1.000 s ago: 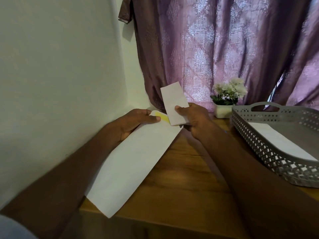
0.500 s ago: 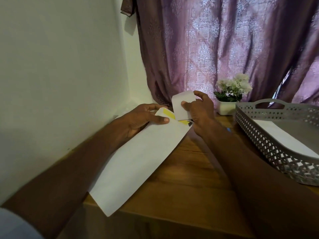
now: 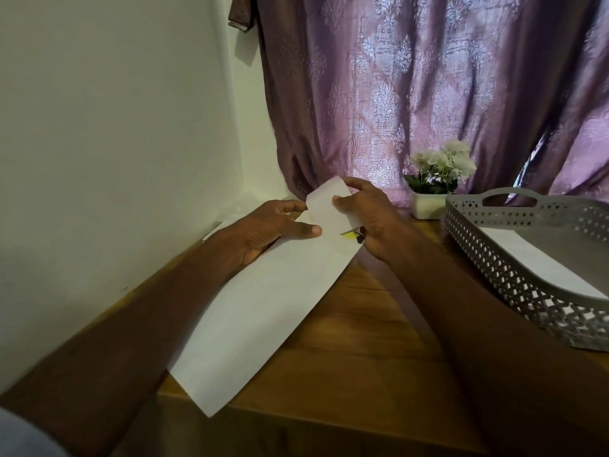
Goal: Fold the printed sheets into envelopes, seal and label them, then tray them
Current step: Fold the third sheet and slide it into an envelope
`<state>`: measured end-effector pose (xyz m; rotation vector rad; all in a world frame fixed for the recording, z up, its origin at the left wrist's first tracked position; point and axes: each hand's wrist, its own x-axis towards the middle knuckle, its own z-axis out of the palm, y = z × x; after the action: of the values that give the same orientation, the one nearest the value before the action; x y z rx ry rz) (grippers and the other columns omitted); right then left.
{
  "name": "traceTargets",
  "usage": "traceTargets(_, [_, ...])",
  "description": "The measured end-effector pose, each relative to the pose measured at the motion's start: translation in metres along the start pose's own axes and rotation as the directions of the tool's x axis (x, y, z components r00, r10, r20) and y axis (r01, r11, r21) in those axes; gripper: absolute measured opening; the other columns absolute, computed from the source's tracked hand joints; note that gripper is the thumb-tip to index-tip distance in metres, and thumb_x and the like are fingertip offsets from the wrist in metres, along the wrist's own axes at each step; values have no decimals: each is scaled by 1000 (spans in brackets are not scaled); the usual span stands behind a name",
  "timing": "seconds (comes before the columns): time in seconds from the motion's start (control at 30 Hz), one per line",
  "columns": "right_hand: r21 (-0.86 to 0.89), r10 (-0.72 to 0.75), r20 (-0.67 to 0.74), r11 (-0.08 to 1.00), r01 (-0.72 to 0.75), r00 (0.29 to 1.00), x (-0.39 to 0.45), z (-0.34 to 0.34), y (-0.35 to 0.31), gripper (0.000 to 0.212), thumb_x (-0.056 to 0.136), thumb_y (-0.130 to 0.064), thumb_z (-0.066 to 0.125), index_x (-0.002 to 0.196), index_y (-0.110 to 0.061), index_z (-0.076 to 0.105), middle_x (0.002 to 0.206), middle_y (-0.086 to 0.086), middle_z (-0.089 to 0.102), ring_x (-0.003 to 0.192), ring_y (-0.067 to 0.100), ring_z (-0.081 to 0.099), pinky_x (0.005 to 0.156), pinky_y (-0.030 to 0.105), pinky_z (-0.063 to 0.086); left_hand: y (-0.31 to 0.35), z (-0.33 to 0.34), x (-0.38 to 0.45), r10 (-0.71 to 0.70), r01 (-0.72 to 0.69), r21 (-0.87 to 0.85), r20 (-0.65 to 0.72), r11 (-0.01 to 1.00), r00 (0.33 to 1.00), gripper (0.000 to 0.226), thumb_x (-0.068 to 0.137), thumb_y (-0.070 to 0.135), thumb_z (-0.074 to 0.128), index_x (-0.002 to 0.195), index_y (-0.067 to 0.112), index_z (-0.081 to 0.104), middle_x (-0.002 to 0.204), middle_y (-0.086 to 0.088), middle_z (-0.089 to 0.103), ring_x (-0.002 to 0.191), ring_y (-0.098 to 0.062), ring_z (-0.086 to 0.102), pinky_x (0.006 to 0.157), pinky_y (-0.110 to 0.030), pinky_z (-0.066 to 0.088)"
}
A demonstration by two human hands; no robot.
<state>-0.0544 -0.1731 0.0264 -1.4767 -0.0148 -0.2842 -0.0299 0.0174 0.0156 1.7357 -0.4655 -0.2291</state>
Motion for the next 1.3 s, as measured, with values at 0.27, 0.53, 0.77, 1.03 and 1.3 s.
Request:
traceTargets(0.27, [7, 22, 26, 1000, -22, 999, -9, -2, 0, 30, 88, 9, 66, 107, -11, 77, 110, 16, 73, 84, 27, 68, 40, 18, 47, 2, 3, -5, -42, 42, -146, 3, 988, 999, 36, 88, 9, 77, 123, 5, 71, 116, -16, 77, 101, -33, 76, 87, -40, 62])
traceTargets(0.53, [3, 25, -76, 1000, -25, 997, -11, 3, 1, 18, 83, 4, 77, 94, -11, 78, 95, 12, 77, 72, 22, 72, 47, 22, 56, 2, 5, -4, -59, 58, -72, -12, 996, 998, 37, 88, 13, 79, 124, 10, 71, 114, -12, 78, 103, -33, 76, 94, -44, 59])
traceTargets(0.77, [-15, 47, -108, 999, -49, 993, -10, -2, 4, 9, 87, -10, 78, 96, -10, 78, 87, 9, 74, 61, 19, 64, 35, 16, 39, 0, 1, -2, -30, 22, -93, -83, 995, 996, 43, 83, 11, 83, 124, 6, 71, 113, -14, 78, 104, -34, 75, 97, -45, 59])
traceTargets(1.03, [-138, -77, -107, 988, 62, 991, -6, -4, 5, 11, 86, -2, 77, 95, -7, 80, 83, 6, 74, 65, 16, 64, 40, 16, 46, 0, 2, -3, -63, 52, -141, -76, 989, 995, 39, 84, 4, 81, 122, 5, 71, 113, -17, 77, 100, -31, 76, 89, -40, 61])
traceTargets(1.3, [-157, -45, -42, 987, 38, 998, 7, -18, 4, 13, 86, 1, 76, 91, -10, 80, 92, 8, 78, 85, 20, 71, 68, 30, 61, -2, -4, -3, -29, 17, -144, -84, 989, 996, 38, 84, 7, 82, 121, 3, 73, 114, -19, 76, 109, -35, 73, 100, -45, 57])
